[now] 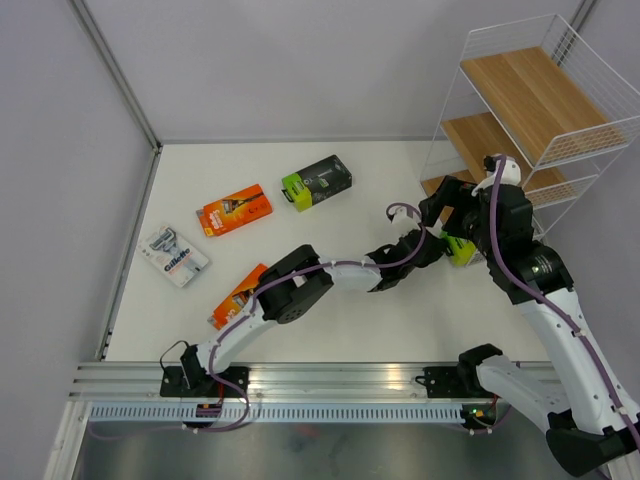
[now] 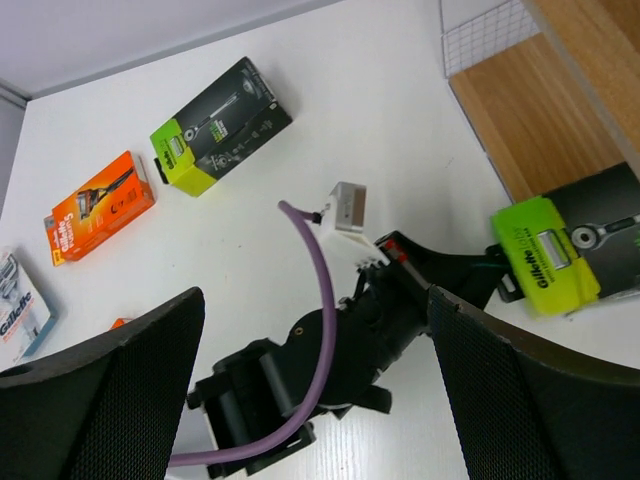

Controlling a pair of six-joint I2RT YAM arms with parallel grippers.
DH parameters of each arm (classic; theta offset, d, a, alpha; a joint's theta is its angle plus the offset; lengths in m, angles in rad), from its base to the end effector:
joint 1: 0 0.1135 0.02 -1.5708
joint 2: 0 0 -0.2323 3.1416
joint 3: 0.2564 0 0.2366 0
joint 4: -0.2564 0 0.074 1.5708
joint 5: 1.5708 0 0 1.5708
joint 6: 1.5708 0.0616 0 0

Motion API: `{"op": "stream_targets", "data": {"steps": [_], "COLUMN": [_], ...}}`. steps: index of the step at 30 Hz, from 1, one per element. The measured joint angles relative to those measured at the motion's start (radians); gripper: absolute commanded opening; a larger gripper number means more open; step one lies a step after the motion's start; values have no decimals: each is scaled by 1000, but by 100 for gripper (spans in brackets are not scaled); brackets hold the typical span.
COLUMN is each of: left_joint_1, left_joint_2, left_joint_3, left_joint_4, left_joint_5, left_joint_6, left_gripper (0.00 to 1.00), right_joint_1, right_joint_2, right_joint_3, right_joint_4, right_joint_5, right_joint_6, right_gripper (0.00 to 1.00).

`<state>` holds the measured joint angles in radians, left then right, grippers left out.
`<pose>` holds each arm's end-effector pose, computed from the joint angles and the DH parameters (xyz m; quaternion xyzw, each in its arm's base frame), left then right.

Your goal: Place and organize the shaving razors onto the shelf

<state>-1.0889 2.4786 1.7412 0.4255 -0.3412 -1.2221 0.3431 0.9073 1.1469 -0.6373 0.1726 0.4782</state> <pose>0.2678 -0.4676 0.1065 -0.1527 0.7882 -0.4755 0.3596 0.2006 0.0604 0.3570 0.1036 0.8246 0.1543 0.5342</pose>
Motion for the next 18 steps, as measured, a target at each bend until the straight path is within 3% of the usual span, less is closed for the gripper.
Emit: {"op": "stream_targets", "data": {"steps": [10,18], "left_joint_1": [-8,-8], "left_joint_2": [142,163], "left_joint_3": [225,263], "left_joint_4": [-7,-31], "left_joint_5": [5,11], "left_joint_6": [0,3], "left_gripper": [2,2], "right_joint_1": [0,0], "right_joint_2": [-13,-14], "right_joint_3": [-34,-52], "right_joint_4": [8,29], "right_joint_5": [-64,-71], "right_joint_6": [14,16], "right_gripper": [98,98]}}
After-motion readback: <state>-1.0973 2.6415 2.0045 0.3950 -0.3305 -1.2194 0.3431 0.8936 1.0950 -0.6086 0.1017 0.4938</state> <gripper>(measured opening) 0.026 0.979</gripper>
